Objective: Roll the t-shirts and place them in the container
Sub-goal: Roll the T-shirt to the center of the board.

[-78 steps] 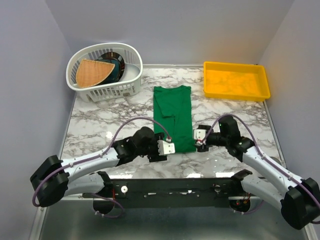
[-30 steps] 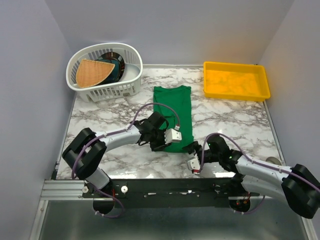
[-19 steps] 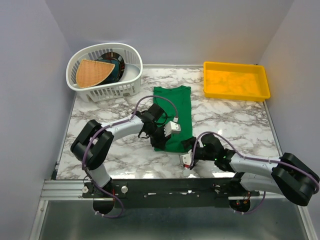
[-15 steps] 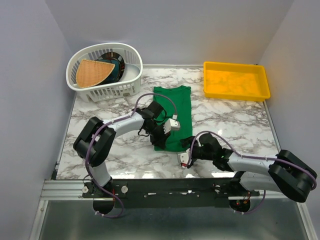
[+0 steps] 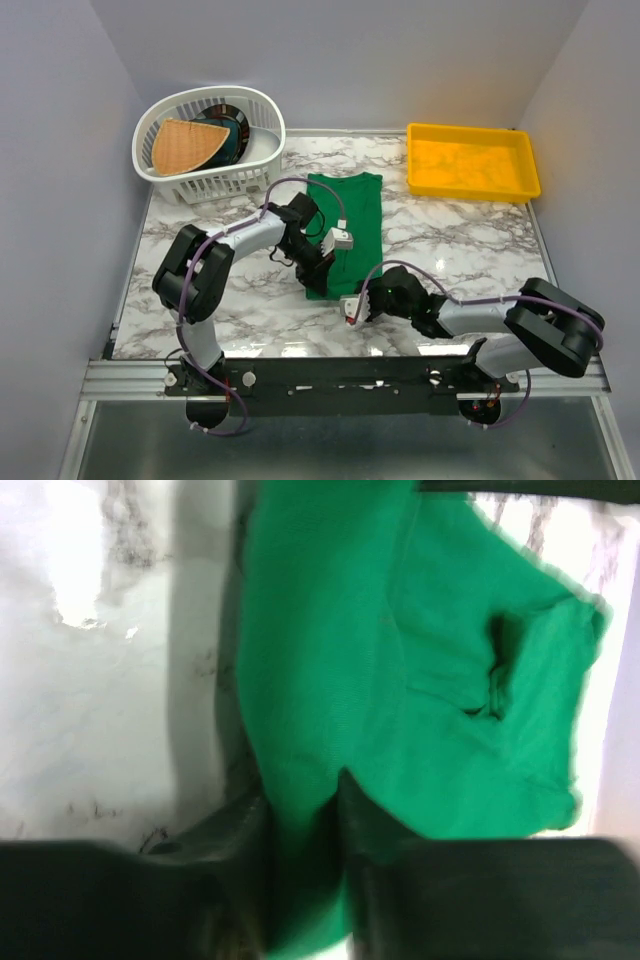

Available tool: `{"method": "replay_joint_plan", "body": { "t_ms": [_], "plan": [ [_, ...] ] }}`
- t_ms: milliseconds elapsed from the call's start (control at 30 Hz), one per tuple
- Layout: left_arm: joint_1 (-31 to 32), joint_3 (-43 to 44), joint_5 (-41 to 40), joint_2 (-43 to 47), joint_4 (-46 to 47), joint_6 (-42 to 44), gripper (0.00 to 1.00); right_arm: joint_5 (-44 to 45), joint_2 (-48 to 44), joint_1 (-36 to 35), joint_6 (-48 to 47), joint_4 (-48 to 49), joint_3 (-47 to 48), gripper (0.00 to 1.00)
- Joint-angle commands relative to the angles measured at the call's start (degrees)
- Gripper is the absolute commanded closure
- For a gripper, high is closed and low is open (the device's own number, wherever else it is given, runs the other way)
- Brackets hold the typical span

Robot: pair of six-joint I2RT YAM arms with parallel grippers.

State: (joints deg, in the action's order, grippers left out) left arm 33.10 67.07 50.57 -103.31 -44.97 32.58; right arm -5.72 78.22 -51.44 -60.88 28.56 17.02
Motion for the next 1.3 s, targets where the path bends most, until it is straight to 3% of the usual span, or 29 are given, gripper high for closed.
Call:
{"method": "replay_joint_plan", "body": {
  "t_ms": [0,33,100,167,233,267,367,467,567,733,933,1133,1267],
  "plan": [
    [-0.5,-1.3,0.3,2.3,-0.7,-2.3,0.56,7.0,4.9,-0.3,3.1,-5.2,4.8,0.81],
    [-1.3,-2.2,-0.5,3.6,2.0,-3.2,0.51,6.5,4.9,-0.2,3.4,-6.3,5.0,0.88],
    [-1.9,-5.6,-5.1,9.9,5.6,-5.2,0.4,6.0,4.8,-0.3,4.3,-9.0,6.8,0.92],
    [-2.3,-11.0,-8.4,18.0,10.7,-5.2,0.36,3.9,4.4,-0.2,4.6,-12.2,7.5,0.94],
    [-2.3,-16.2,-12.8,24.1,19.5,-7.3,0.07,2.0,3.8,-0.3,5.1,-15.6,8.4,0.94],
    [-2.0,-21.8,-14.0,29.8,23.1,-8.2,0.01,1.5,3.4,-0.3,5.7,-16.9,8.8,0.94],
    [-0.1,-30.6,-17.6,37.1,34.5,-9.7,0.01,-0.4,2.9,-0.2,7.8,-21.3,10.5,0.93],
    [6.2,-35.7,-25.3,39.8,42.0,-7.9,0.01,-1.8,3.3,-0.2,9.8,-24.8,11.8,0.93],
    [12.5,-40.6,-35.1,40.6,51.8,-5.3,0.01,-2.2,3.2,-0.2,10.7,-25.9,12.0,0.93],
    [17.2,-42.2,-42.2,37.8,58.7,0.1,0.01,-3.1,2.6,-0.2,11.7,-27.4,11.9,0.93],
    [20.6,-43.6,-48.0,34.3,63.0,6.0,0.05,-4.1,1.5,-0.3,12.2,-28.3,11.3,0.92],
    [21.5,-44.7,-44.6,34.7,60.3,10.7,0.18,-4.1,1.3,-0.2,13.6,-28.5,11.9,0.92],
    [21.5,-43.5,-43.1,41.3,56.1,5.6,0.18,-4.1,1.1,-0.2,14.7,-29.9,12.3,0.92]
  ]
}}
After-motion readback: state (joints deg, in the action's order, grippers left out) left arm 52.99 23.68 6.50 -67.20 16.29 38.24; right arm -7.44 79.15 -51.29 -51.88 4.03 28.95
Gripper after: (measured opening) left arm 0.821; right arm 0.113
